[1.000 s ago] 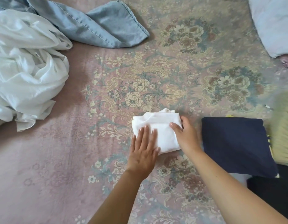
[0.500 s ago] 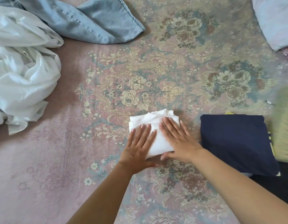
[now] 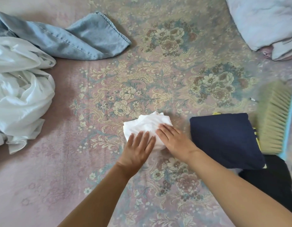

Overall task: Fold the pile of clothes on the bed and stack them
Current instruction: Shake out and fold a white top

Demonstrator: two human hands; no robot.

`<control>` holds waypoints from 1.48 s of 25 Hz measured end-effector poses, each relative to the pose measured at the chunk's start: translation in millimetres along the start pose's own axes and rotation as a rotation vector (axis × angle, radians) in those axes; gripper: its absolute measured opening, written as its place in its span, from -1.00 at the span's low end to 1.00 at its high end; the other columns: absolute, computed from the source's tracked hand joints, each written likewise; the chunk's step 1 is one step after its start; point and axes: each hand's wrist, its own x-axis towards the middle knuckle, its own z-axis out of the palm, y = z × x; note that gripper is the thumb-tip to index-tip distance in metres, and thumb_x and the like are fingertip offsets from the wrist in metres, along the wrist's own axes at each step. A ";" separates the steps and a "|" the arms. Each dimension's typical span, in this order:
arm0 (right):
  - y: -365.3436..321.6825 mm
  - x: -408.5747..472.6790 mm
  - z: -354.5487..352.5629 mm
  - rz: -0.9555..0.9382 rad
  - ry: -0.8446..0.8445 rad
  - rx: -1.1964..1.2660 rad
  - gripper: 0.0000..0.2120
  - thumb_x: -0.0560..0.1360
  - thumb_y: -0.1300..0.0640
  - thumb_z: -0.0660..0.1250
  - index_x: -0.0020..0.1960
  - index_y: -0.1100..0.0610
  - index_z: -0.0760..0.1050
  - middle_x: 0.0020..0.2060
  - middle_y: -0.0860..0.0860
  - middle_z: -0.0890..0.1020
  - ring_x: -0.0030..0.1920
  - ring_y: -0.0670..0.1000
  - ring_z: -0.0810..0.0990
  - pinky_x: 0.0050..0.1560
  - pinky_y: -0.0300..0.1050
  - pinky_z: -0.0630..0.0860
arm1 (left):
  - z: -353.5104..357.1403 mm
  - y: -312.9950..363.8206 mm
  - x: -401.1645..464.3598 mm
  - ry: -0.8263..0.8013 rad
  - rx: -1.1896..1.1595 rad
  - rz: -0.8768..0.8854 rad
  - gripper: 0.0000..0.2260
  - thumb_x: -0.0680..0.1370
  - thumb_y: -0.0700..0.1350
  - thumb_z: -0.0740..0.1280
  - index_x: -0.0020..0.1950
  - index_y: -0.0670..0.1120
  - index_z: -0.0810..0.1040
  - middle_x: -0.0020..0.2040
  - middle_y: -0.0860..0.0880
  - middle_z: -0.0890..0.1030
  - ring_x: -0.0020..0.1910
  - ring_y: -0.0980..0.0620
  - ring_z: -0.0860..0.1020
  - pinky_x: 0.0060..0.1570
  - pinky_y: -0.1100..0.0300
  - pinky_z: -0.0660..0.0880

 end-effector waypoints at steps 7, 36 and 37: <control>105.6 -21.2 -81.8 0.107 0.155 -0.102 -0.20 0.11 0.39 0.59 0.27 0.28 0.32 0.17 0.28 0.57 0.15 0.28 0.59 0.07 0.27 0.51 | -54.5 19.7 120.4 0.104 0.052 0.007 -0.58 0.62 -0.31 -0.20 0.30 -0.23 0.36 0.18 -0.21 0.59 0.19 -0.19 0.55 0.17 -0.18 0.49; -122.4 146.2 -24.2 0.003 -0.376 0.210 -0.44 0.65 0.01 -0.01 0.56 0.07 -0.16 0.54 0.06 -0.22 0.53 0.04 -0.25 0.47 -0.09 -0.25 | 46.6 -122.7 -172.8 -0.384 -0.207 -0.944 -0.25 0.44 0.43 -0.42 0.53 0.04 -0.31 0.54 -0.03 -0.31 0.49 0.02 -0.39 0.41 -0.25 -0.23; -129.9 155.8 -26.0 -0.005 -0.387 0.194 -0.44 0.65 0.00 -0.01 0.56 0.06 -0.17 0.54 0.04 -0.22 0.53 0.03 -0.26 0.48 -0.06 -0.22 | 48.7 -120.4 -171.5 -0.375 -0.166 -0.919 -0.22 0.35 0.44 -0.54 0.49 0.07 -0.40 0.50 -0.03 -0.42 0.41 0.03 -0.53 0.38 -0.26 -0.33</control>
